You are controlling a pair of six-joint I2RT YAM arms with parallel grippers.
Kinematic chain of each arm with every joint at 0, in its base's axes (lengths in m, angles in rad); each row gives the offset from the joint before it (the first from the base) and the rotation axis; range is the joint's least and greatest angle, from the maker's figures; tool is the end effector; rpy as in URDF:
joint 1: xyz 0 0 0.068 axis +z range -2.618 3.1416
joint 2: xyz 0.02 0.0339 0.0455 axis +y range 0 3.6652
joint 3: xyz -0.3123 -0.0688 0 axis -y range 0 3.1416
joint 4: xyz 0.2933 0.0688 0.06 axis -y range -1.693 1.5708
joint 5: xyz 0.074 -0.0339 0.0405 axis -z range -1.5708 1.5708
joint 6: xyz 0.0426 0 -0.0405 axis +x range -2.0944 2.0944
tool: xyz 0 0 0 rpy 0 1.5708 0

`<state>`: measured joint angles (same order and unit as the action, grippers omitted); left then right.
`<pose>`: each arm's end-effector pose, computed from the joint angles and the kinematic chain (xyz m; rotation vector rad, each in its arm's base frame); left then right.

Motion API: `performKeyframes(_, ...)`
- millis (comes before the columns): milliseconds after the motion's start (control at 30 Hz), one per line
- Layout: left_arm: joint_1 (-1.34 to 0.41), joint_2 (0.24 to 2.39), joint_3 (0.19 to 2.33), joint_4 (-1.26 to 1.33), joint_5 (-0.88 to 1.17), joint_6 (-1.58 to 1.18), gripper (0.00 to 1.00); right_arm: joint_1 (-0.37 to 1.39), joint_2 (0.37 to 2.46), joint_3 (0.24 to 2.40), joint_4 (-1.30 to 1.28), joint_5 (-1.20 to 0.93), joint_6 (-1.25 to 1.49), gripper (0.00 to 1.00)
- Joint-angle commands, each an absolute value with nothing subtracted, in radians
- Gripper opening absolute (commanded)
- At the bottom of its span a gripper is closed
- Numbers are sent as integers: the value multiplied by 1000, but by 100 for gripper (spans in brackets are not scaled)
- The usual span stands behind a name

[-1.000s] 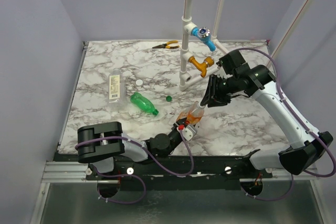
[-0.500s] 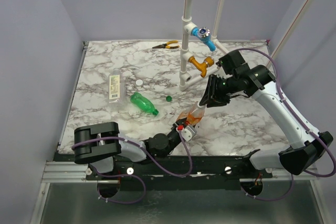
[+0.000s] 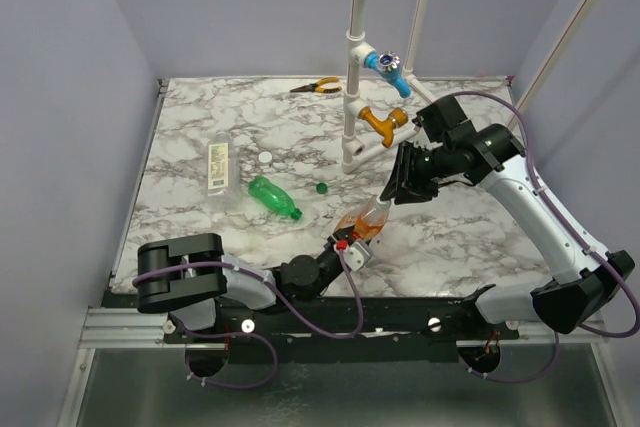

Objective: Screw on the bottle caps
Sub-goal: Screw the bottle cap onto the plastic bottle.

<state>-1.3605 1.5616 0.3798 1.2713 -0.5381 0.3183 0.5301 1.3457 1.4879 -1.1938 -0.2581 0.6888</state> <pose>0.0827 -0.2830 0.1870 0.7846 1.2899 -0.4414 0.2441 0.1556 0.4189 0.1245 2.7718 0.7166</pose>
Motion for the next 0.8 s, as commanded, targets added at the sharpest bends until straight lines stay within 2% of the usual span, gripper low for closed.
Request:
performKeyframes(0,-1355,1521,378,1335,-537,316,0,524,1326,1500,-1220,-204,692,39)
performKeyframes(767,-1355,1502,369,1350,-559,317,0,523,1301,1482,-1230,-191,698,38)
